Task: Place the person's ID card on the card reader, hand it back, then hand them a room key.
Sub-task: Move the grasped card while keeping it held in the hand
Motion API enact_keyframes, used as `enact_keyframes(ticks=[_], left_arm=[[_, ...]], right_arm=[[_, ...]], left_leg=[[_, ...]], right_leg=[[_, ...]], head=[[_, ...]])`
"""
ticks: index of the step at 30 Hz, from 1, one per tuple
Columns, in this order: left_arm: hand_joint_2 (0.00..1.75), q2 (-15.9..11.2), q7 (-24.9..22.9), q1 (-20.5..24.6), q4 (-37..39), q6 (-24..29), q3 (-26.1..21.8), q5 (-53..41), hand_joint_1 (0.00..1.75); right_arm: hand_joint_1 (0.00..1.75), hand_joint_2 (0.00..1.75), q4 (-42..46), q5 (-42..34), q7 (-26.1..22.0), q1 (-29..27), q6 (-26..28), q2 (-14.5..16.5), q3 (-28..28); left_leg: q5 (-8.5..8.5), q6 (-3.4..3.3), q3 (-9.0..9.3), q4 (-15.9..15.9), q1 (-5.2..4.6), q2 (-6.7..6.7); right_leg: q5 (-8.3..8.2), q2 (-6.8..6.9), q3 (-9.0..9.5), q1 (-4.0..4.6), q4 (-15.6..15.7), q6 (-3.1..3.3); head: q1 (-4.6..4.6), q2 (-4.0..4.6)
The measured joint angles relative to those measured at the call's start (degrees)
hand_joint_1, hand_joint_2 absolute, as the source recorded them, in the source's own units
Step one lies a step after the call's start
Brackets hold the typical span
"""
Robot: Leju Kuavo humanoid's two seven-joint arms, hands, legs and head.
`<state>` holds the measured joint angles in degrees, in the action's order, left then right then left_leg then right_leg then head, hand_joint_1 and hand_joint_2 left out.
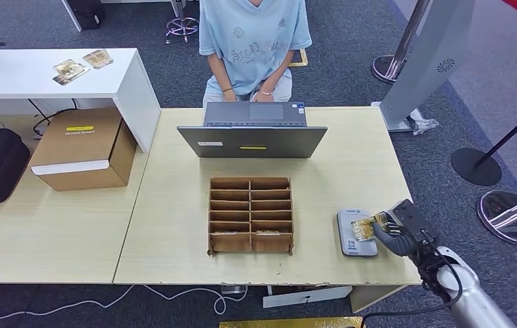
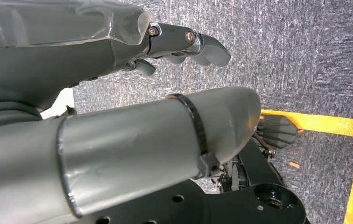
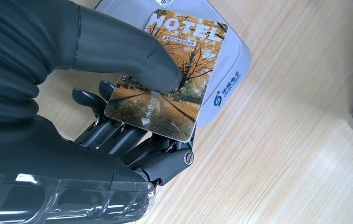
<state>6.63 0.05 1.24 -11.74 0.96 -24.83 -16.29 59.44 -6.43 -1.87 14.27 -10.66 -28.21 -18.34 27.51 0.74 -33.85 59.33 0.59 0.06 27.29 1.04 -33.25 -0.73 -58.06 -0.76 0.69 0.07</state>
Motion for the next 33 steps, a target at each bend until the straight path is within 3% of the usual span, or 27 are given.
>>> enact_keyframes(ticks=[33], left_arm=[[0.0, 0.04, -0.03, -0.01, 0.0, -0.09, 0.0, -0.98, 0.0]], right_arm=[[1.75, 1.75, 2.52, 8.1, 1.5, -0.55, 3.13, 0.8, -0.43]], left_leg=[[0.0, 0.0, 0.01, 0.0, 0.0, 0.0]], right_leg=[[0.0, -0.01, 0.0, 0.0, 0.0, 0.0]], head=[[0.01, 0.0]])
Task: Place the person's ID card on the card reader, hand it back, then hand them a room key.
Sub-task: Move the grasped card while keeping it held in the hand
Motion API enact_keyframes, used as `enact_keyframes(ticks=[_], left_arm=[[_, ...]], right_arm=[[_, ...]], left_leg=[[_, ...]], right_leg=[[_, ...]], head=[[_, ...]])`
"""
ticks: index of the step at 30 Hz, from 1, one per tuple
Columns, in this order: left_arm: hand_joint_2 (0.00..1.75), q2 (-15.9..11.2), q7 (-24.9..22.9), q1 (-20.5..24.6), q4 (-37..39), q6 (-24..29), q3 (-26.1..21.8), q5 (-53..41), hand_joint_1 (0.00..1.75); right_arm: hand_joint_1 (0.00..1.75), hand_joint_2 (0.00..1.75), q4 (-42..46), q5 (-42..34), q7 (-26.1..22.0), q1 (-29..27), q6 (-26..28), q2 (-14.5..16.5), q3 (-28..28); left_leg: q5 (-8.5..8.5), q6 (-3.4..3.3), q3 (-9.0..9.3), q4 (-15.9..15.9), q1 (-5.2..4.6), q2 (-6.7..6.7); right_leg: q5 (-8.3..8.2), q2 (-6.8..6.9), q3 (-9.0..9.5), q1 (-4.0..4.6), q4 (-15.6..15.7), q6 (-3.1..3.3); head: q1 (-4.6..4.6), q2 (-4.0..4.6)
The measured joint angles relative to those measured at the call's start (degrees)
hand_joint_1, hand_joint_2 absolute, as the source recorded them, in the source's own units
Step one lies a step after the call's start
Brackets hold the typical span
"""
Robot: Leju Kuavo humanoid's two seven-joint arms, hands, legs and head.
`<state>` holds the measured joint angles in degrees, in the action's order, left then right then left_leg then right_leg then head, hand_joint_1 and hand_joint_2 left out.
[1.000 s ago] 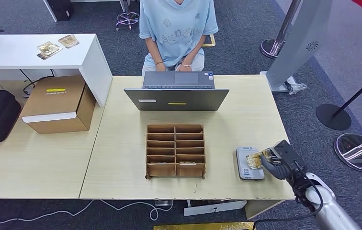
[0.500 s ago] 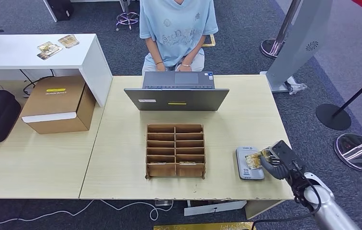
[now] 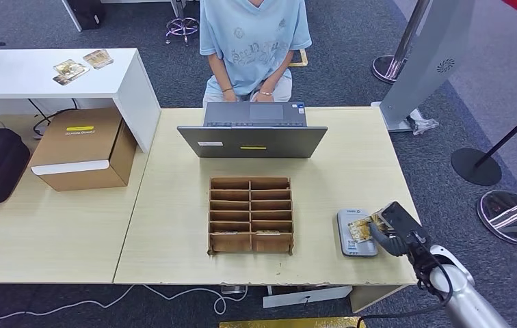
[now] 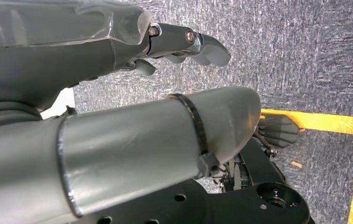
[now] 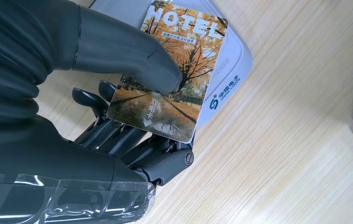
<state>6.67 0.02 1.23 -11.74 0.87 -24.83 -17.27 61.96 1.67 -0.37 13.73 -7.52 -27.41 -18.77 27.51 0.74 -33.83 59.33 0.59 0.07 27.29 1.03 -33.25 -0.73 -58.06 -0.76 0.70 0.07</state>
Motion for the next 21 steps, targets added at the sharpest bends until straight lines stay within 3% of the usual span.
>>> enact_keyframes(ticks=[21], left_arm=[[0.0, 0.0, 0.0, -0.01, 0.0, 0.0, 0.0, -0.37, 0.0]], right_arm=[[1.75, 1.75, 1.42, 1.38, 0.2, -1.22, 0.18, 0.03, 0.54]], left_leg=[[0.0, 0.0, 0.0, 0.0, 0.0, 0.0]], right_leg=[[0.0, 0.0, 0.0, 0.0, 0.0, 0.0]], head=[[0.0, 0.0]])
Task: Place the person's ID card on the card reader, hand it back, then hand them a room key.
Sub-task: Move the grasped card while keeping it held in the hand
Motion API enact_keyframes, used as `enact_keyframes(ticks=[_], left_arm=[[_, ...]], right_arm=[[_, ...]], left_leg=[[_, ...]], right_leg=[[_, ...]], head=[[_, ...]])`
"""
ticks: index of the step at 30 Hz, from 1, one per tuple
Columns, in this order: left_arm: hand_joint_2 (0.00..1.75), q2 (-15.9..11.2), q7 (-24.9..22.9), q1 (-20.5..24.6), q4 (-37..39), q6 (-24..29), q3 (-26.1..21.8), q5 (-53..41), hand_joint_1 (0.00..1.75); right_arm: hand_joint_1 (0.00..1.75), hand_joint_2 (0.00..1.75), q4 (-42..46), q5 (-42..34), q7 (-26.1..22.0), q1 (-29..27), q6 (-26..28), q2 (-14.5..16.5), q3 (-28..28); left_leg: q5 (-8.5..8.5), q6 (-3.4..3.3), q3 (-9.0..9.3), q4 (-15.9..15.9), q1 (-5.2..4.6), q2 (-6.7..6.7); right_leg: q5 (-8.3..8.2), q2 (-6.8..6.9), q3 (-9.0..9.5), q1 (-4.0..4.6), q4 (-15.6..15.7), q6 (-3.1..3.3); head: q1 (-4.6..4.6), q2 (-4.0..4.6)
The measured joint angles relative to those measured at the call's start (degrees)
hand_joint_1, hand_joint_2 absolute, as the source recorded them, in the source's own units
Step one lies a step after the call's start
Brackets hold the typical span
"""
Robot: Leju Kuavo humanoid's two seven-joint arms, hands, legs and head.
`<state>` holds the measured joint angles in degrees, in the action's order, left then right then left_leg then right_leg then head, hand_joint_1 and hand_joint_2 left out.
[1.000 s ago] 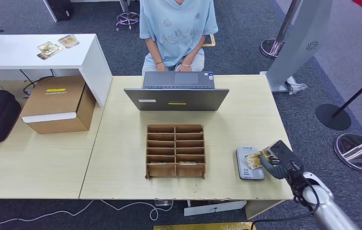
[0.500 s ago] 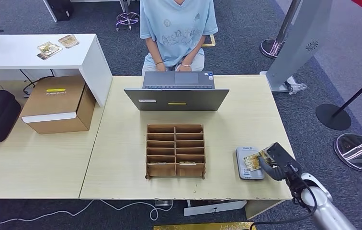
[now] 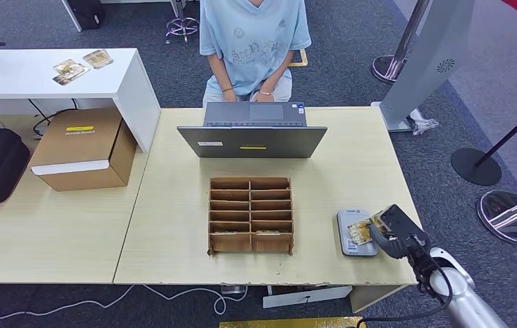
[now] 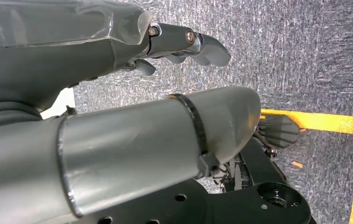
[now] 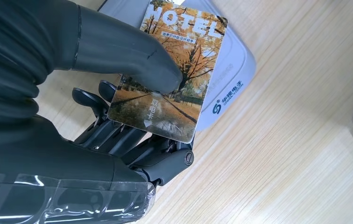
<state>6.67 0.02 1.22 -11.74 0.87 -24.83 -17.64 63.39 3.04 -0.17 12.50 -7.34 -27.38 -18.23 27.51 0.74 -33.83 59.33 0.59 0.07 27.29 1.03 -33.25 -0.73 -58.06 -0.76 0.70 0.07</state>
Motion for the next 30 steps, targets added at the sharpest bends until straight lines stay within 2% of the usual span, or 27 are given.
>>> enact_keyframes(ticks=[4, 30], left_arm=[[1.75, 0.0, 0.01, 0.0, 0.0, -0.01, 0.0, -0.21, 0.0], [1.75, 0.0, 0.0, 0.01, 0.02, -0.55, 0.0, -1.27, 0.0]], right_arm=[[1.75, 1.75, -0.02, 0.46, 0.0, 0.0, -0.06, 0.02, 0.0], [1.75, 1.75, -4.07, 4.15, 0.05, 2.41, 0.17, 3.25, -0.72]], left_leg=[[0.0, 0.0, 0.0, 0.0, 0.0, 0.0], [-0.01, 0.01, 0.03, 0.0, 0.01, 0.01]], right_leg=[[0.0, 0.0, 0.0, 0.0, 0.0, 0.0], [0.0, -0.03, 0.01, 0.0, -0.01, 0.01]], head=[[0.0, 0.0], [0.0, 0.0]])
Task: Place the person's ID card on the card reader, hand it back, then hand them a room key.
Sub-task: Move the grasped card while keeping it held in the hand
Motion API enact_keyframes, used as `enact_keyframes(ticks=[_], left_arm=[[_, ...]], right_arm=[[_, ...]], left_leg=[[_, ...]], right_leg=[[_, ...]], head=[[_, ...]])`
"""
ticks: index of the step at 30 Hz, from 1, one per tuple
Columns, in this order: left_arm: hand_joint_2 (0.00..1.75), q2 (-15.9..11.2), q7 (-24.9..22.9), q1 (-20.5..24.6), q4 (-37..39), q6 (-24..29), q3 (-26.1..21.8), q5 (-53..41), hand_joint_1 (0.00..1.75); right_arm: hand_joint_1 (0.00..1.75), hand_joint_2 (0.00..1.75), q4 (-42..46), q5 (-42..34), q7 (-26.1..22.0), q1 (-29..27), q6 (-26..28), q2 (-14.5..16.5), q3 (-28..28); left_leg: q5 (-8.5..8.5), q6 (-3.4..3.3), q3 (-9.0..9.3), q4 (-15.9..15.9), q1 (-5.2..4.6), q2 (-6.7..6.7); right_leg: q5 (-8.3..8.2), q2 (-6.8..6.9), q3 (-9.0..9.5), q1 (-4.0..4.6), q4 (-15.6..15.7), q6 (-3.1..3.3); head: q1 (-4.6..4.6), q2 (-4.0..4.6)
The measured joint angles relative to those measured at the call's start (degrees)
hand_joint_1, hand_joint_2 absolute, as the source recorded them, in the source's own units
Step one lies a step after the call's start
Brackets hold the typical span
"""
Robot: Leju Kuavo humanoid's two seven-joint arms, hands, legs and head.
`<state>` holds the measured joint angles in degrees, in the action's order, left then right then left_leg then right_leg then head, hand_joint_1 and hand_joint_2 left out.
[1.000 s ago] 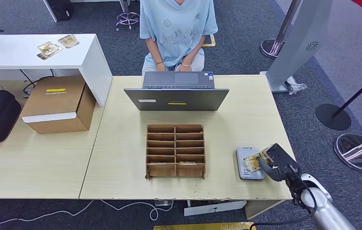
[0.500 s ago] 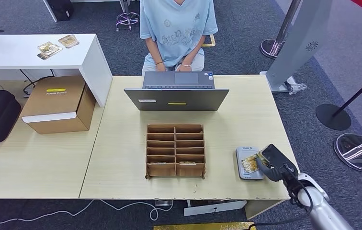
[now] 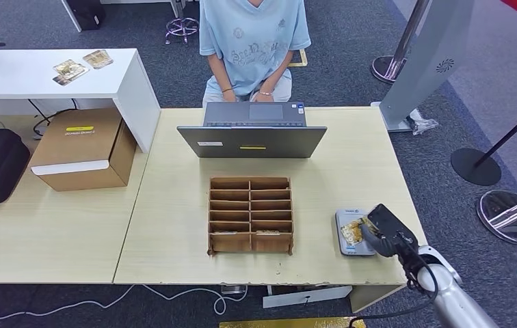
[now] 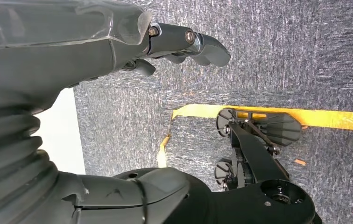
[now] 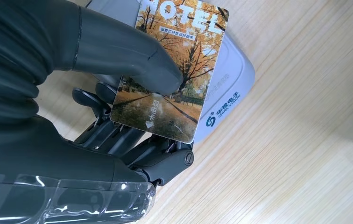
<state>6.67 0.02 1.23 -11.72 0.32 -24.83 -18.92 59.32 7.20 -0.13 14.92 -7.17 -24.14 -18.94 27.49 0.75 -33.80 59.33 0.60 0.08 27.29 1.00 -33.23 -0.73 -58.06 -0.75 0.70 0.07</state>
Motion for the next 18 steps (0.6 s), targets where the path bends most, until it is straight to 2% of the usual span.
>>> enact_keyframes(ticks=[7, 18], left_arm=[[1.75, 0.0, 0.0, 0.0, 0.0, -0.25, 0.0, -0.13, 0.0], [1.75, 0.0, 0.11, 0.0, 0.02, -0.3, -0.02, -0.26, 0.0]], right_arm=[[1.75, 1.75, 0.21, 0.1, -0.95, -0.14, 0.8, 0.46, 0.52], [1.75, 1.75, 2.25, -7.59, -7.76, 0.06, -1.09, 0.66, 4.28]], left_leg=[[-0.01, 0.01, 0.01, 0.0, 0.0, 0.0], [-0.01, 0.01, -0.02, 0.0, -0.01, -0.01]], right_leg=[[-0.01, 0.0, 0.0, 0.0, 0.0, 0.0], [0.0, 0.01, 0.0, -0.01, 0.0, 0.0]], head=[[0.0, 0.0], [0.0, 0.0]])
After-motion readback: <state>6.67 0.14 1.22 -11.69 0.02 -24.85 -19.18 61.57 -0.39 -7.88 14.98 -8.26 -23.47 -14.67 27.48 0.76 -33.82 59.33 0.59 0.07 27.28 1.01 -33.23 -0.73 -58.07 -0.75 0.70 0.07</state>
